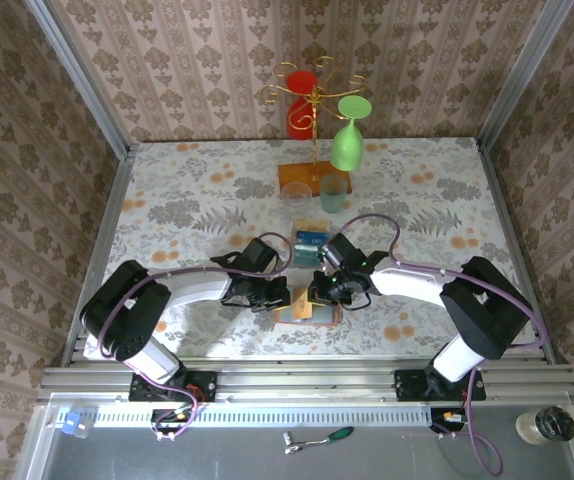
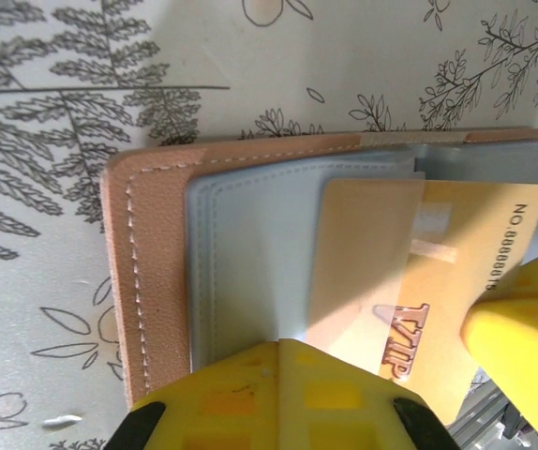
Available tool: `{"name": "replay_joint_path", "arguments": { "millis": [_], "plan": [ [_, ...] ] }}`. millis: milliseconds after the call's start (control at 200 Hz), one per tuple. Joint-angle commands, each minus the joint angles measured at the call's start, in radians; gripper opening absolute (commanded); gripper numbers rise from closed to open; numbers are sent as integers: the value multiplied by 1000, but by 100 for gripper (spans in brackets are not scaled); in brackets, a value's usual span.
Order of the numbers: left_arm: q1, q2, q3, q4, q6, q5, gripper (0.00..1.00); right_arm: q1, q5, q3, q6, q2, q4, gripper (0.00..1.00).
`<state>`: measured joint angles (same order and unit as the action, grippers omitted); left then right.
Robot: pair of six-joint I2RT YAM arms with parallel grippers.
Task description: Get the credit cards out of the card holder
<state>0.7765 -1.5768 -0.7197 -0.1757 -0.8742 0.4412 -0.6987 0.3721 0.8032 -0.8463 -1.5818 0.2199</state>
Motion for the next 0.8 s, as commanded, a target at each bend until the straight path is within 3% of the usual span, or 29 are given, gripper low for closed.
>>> {"name": "replay_joint_path", "arguments": {
  "millis": [0,795],
  "plan": [
    [-11,14,28,-49,12,-24,0,11,-53,-13,31,38,83,8],
    [-19,44,14,-66,15,-30,1,19,-87,85,101,109,224,0]
  ]
}}
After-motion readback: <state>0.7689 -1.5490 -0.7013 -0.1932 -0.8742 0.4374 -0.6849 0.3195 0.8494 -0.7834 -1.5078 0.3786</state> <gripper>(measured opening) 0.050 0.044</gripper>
